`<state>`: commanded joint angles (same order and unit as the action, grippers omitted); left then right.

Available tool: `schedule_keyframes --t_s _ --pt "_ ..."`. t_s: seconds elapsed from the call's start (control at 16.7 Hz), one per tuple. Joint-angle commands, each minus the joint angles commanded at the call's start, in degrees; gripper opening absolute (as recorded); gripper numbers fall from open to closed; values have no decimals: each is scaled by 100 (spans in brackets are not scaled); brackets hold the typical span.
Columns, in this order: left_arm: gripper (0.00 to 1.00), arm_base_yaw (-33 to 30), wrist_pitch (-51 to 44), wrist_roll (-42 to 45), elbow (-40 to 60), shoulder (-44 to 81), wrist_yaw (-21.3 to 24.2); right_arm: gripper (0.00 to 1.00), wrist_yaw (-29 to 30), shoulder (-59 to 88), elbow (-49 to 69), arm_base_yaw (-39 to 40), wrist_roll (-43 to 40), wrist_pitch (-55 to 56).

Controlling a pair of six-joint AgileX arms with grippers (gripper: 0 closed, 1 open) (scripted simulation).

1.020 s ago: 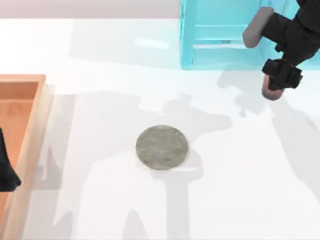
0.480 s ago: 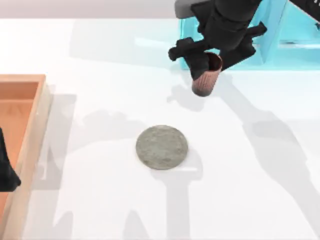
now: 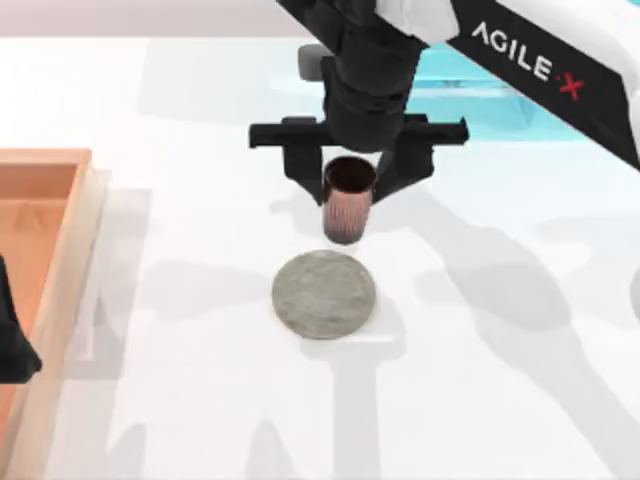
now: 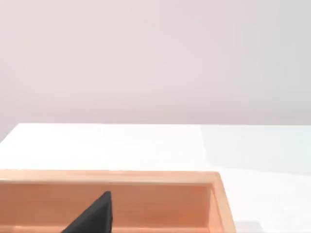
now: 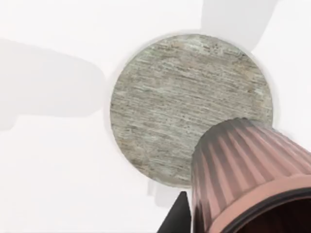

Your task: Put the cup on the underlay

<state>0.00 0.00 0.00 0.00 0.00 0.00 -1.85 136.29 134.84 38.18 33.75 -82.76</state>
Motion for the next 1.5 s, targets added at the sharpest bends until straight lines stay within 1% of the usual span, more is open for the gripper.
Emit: schedule_keyframes --t_s 0.18,0.36,0.78,1.26,1.5 --pt "100 0 0 0 0 0 0 0 77 199 50 158 549 -36" --pt "100 0 0 0 0 0 0 0 118 240 13 212 783 -13" --pt "100 0 0 0 0 0 0 0 113 230 -78 181 796 82" --pt "100 0 0 0 0 0 0 0 116 234 -1386 215 804 1375" --pt "100 0 0 0 0 0 0 0 119 232 -1479 223 800 1470"
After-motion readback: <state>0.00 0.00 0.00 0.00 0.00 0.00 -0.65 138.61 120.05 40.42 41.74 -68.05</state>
